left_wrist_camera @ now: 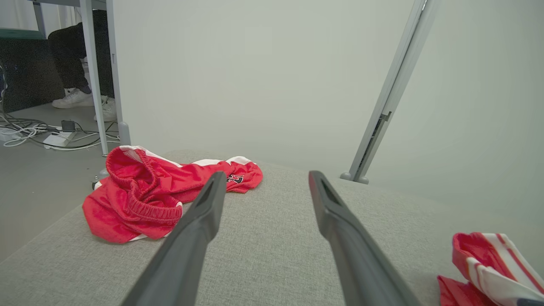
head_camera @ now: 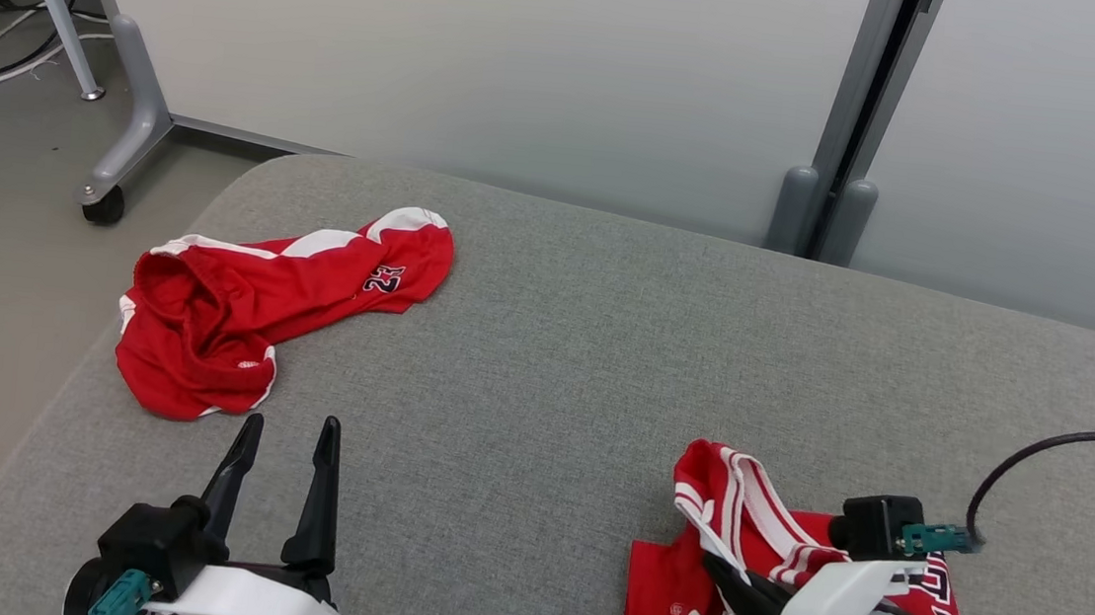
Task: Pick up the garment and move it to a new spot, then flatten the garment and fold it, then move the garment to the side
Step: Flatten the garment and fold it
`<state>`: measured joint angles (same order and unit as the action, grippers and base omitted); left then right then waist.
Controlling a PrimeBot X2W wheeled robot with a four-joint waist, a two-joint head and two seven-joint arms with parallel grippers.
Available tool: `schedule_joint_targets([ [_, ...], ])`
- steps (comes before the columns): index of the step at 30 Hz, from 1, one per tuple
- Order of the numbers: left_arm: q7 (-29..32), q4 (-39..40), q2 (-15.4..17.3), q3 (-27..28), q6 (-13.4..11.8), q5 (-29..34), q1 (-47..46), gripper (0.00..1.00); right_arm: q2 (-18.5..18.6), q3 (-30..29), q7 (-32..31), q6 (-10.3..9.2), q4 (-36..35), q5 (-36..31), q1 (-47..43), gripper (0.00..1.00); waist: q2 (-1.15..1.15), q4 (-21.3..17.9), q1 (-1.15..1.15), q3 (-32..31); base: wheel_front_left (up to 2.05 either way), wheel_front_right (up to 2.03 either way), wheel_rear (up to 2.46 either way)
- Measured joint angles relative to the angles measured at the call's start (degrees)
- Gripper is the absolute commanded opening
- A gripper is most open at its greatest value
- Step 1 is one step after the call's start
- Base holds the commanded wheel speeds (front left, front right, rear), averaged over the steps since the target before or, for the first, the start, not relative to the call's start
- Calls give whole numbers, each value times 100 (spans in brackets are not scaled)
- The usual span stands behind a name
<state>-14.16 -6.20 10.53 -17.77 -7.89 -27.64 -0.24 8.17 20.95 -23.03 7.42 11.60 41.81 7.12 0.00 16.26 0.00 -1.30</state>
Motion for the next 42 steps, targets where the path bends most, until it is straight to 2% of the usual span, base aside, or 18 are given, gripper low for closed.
schedule_joint_targets([
  [2,-1,-1,1,3,-10,0,-7,100,-58,104,-25,0,86,5,26,0,0,-24,0,16,0,0,0],
  [3,0,-2,4,4,-21,-1,-9,100,-85,157,-40,0,118,24,49,5,0,-47,0,24,0,0,0],
  [4,-1,-2,8,7,-22,-1,-12,100,-99,202,-43,0,140,38,64,36,0,-73,0,32,0,0,0],
  [5,0,-3,10,3,-23,-2,-18,100,-112,223,-25,0,157,68,72,100,0,-104,0,41,0,0,0],
  [9,-2,-12,12,14,-25,-9,-34,100,-116,381,143,0,-16,333,170,100,0,-261,0,53,0,0,0],
  [14,-8,-15,24,16,-24,-13,-47,100,-24,616,423,1,-824,1109,242,100,0,-520,0,34,0,0,0],
  [17,-12,-15,20,-1,-23,-15,-66,100,212,565,678,0,-1229,1406,308,100,0,-673,0,18,0,0,0],
  [21,-25,-15,14,11,-25,-16,-87,100,527,179,1095,1,-1441,1574,333,100,0,-842,0,2,0,0,0],
  [24,-27,-14,18,10,-25,-16,-88,100,862,-294,1414,1,-1312,1460,347,100,0,-923,0,3,0,0,0],
  [28,-47,-18,23,11,-20,-16,-91,100,1233,-982,1836,0,-766,840,281,100,0,-944,0,-10,0,0,0],
  [33,-58,-15,25,32,-4,-15,-91,100,1187,-1514,2100,0,-156,407,129,100,0,-916,0,-16,0,0,0],
  [38,-67,-8,22,29,10,-8,-91,100,972,-1354,2065,1,302,75,188,100,0,-893,0,0,0,0,0],
  [39,-67,-8,20,24,11,-7,-91,100,929,-1299,2051,0,428,13,224,76,0,-883,0,1,0,0,0],
  [40,-67,-8,18,22,27,-7,-92,100,887,-1236,2020,1,556,-48,263,30,0,-873,0,-1,0,0,0],
  [41,-68,-10,13,11,27,-4,-94,100,864,-1145,1993,1,704,-160,300,0,0,-858,0,-2,0,0,0],
  [42,-69,-15,9,5,30,0,-98,100,828,-1083,1939,1,850,-231,339,0,0,-838,0,-3,0,0,0],
])
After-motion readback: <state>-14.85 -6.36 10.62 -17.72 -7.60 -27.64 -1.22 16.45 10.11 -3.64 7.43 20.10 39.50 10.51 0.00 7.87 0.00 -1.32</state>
